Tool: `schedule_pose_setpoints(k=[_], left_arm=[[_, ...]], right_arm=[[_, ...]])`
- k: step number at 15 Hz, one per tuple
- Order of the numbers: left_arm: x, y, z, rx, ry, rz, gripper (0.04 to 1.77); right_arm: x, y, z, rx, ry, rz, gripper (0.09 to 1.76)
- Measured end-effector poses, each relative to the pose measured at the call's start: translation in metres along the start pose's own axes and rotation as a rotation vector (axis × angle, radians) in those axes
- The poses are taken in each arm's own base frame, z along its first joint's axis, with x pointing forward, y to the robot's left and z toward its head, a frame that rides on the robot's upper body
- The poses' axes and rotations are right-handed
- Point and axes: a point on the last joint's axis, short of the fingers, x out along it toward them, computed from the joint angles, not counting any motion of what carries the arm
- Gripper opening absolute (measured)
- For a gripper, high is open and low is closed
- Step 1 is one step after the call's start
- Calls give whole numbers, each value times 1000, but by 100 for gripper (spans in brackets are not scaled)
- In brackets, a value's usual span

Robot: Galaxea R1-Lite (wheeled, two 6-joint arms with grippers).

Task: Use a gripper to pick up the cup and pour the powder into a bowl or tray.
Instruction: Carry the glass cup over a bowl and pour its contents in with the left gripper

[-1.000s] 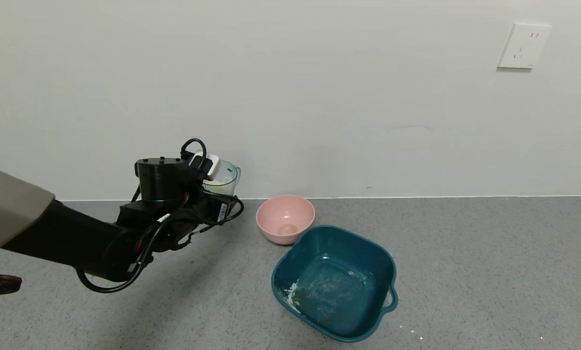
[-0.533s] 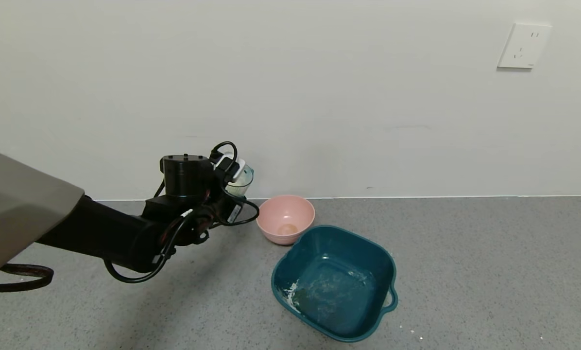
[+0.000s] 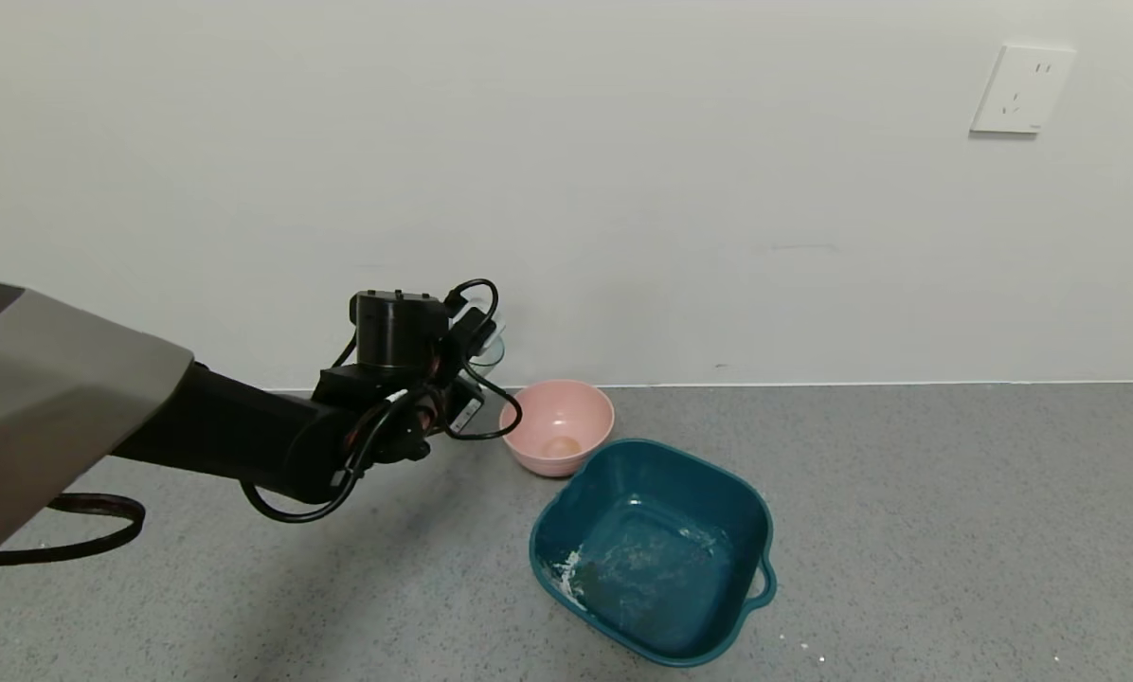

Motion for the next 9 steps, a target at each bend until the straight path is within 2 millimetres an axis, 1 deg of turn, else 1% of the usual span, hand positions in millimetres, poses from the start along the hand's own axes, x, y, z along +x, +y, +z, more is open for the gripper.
schedule_pose_setpoints(k=[2,5,9], left_arm=[[-2,-5,9,34,0,0,130],[-1,-12,20,91,5,46,130],[5,-26,24,181,34,85,130]], right_arm=[[0,0,0,0,0,0,171],[0,0,0,0,0,0,171],[0,0,0,0,0,0,171]])
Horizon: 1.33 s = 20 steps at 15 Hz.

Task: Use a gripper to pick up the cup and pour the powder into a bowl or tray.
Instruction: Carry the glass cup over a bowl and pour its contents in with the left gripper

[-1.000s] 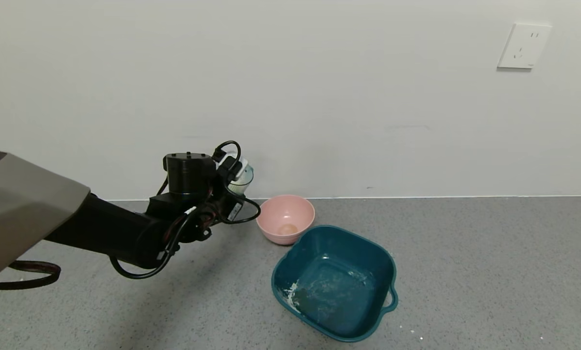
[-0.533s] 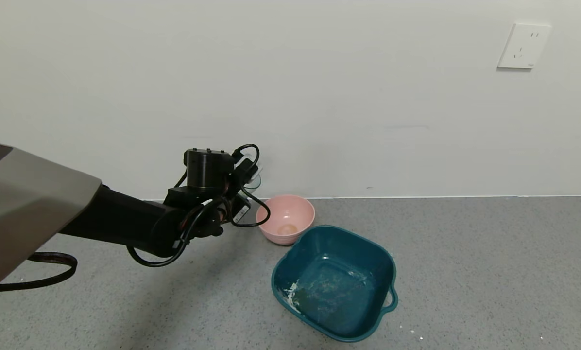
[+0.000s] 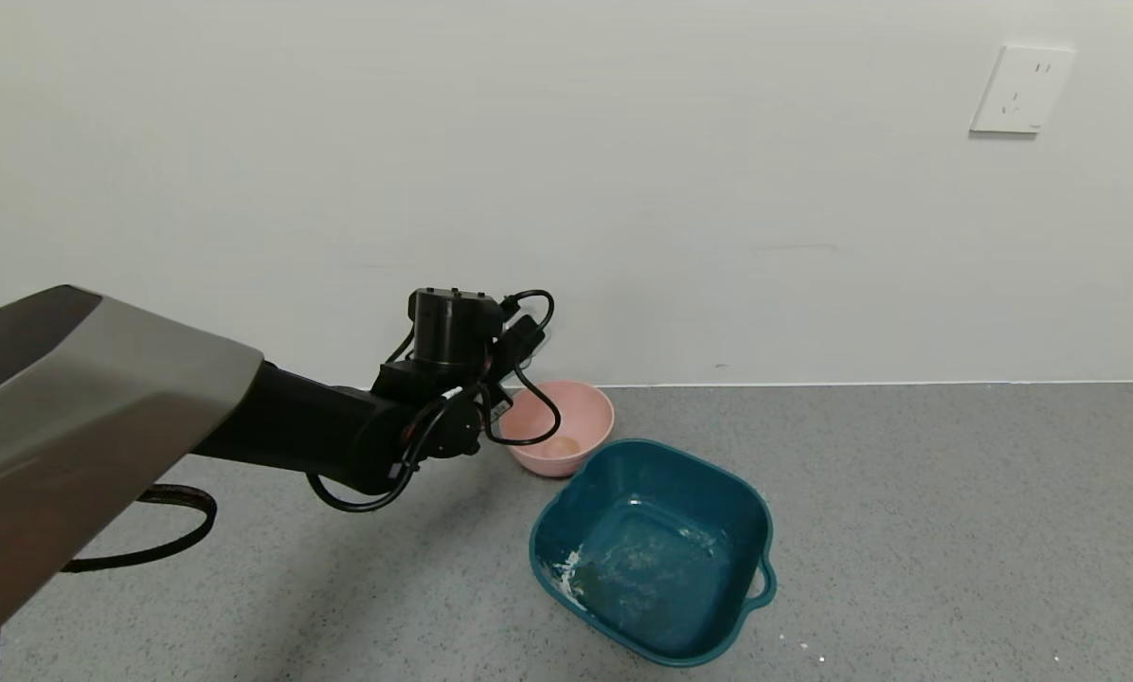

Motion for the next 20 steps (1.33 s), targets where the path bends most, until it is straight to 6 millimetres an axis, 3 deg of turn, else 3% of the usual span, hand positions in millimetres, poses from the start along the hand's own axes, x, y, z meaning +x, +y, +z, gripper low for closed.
schedule_pose_setpoints(k=[20], left_arm=[[11,-23,4,357,104,62,130]], right_arm=[[0,0,0,0,0,0,171]])
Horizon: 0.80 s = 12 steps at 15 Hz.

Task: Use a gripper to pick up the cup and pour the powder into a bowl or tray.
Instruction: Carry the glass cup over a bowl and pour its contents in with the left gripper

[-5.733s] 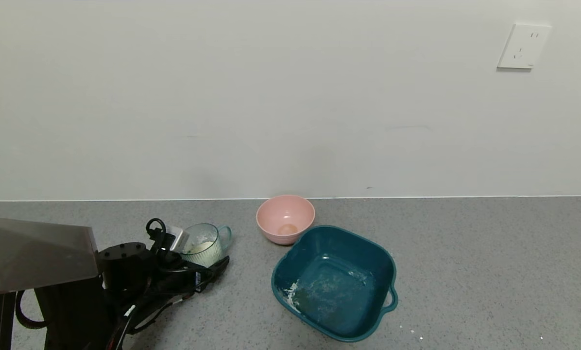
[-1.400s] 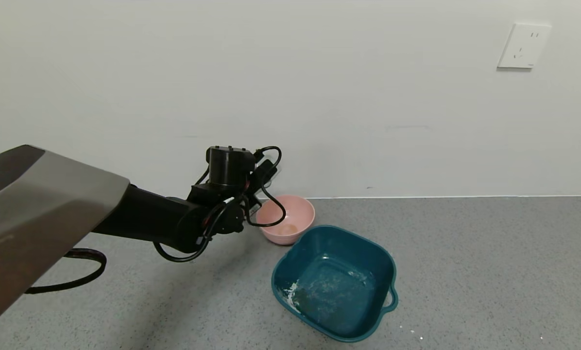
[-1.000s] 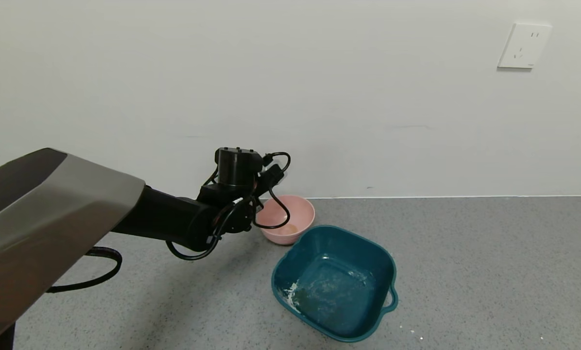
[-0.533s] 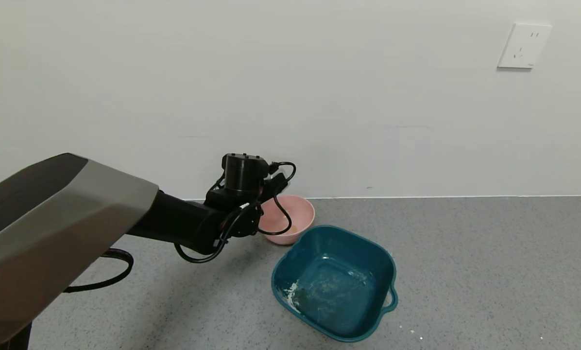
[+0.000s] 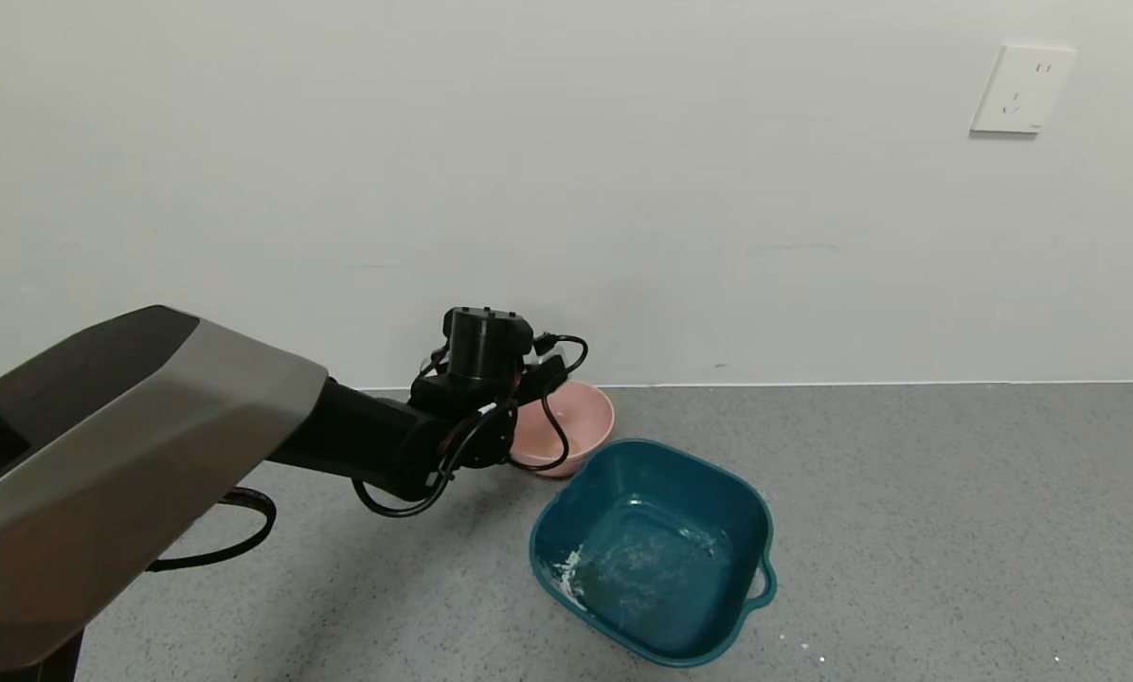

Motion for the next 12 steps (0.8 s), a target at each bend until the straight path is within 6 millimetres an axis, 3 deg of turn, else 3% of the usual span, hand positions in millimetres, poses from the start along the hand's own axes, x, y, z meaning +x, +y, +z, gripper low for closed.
schedule_pose_setpoints(k=[12], left_arm=[[-4,-6,8,153,-13,-1,130]], right_arm=[[0,0,0,0,0,0,171]])
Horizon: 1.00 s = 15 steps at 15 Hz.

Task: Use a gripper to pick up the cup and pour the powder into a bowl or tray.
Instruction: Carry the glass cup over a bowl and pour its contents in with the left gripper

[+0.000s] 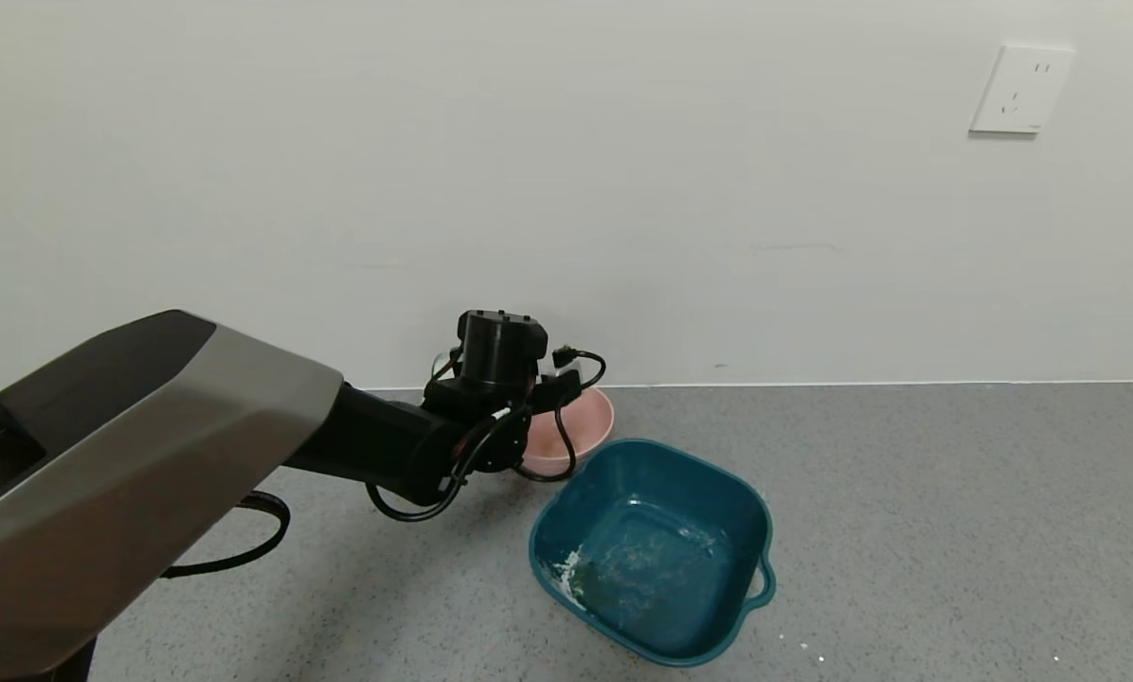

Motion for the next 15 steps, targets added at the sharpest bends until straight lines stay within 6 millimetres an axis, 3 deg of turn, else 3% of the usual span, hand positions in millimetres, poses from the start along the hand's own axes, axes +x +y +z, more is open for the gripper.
schedule_pose_setpoints(k=[15], left_arm=[[-2,-1,19,177,-24,24,130]], right_arm=[[0,0,0,0,0,0,171]])
